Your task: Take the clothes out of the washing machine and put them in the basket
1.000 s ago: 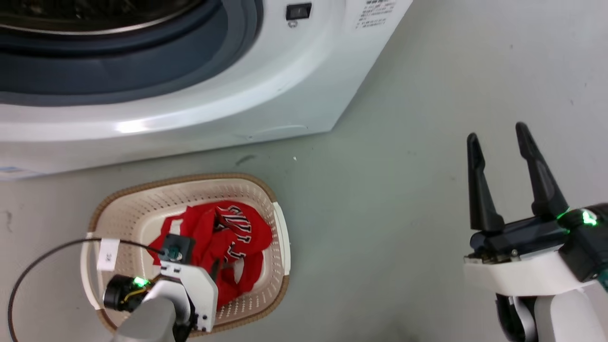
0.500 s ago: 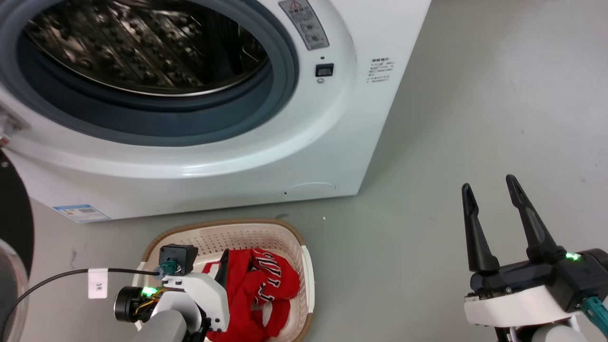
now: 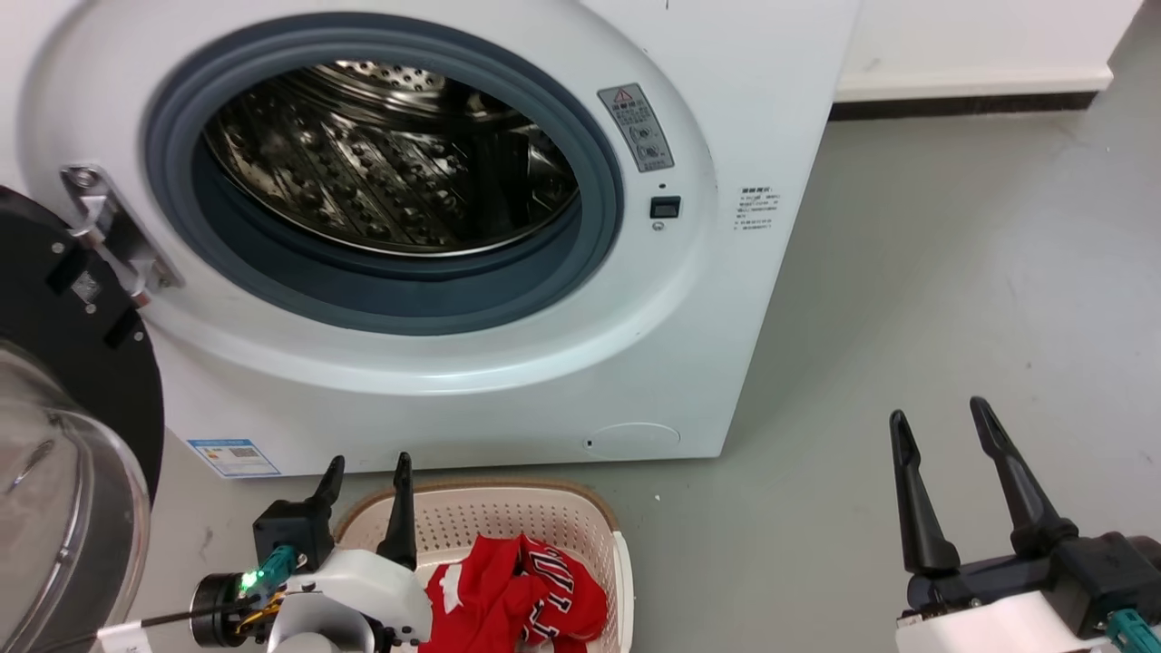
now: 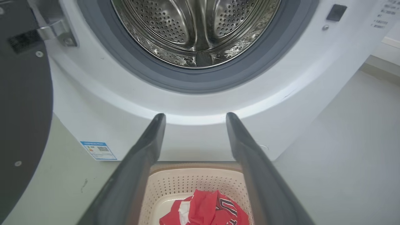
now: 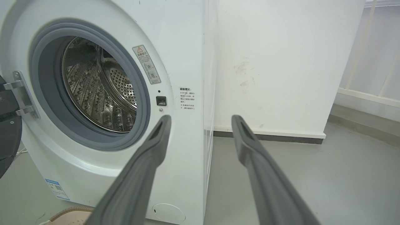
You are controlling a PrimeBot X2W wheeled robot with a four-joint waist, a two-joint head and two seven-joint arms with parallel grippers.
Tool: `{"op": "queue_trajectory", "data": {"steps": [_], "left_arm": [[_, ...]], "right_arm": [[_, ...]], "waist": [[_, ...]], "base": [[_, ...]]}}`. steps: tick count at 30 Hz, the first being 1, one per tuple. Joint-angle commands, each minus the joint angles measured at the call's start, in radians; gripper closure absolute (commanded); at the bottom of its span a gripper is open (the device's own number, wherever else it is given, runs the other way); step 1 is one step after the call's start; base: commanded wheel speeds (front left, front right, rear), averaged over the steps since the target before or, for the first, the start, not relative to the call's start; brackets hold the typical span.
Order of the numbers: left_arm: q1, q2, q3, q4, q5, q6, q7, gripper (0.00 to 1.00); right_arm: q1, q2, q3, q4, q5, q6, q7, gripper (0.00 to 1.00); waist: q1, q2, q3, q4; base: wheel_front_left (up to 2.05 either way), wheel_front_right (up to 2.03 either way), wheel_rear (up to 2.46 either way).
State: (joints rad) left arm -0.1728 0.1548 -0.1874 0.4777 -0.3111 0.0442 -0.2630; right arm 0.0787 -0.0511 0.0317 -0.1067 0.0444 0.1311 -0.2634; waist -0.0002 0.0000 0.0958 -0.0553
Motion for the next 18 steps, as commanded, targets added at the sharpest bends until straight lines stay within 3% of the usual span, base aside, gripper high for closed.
{"op": "queue_trajectory", "data": {"steps": [1,18], "left_arm": [[0.01,-0.003,0.006,-0.013,0.011,-0.004,-0.002,0.0],[0.194,-0.098,0.173,-0.35,0.192,-0.03,-0.002,0.0]], "right_arm": [[0.015,0.002,-0.002,0.002,0.003,-0.001,-0.002,0.0],[0.09,0.002,-0.045,0.021,0.007,-0.001,-0.002,0.0]], "waist": [[0.0002,0.0,-0.019,0.013],[0.0002,0.0,-0.102,0.06]], "base": [[0.0,0.0,0.0],[0.0,0.0,0.0]]}}
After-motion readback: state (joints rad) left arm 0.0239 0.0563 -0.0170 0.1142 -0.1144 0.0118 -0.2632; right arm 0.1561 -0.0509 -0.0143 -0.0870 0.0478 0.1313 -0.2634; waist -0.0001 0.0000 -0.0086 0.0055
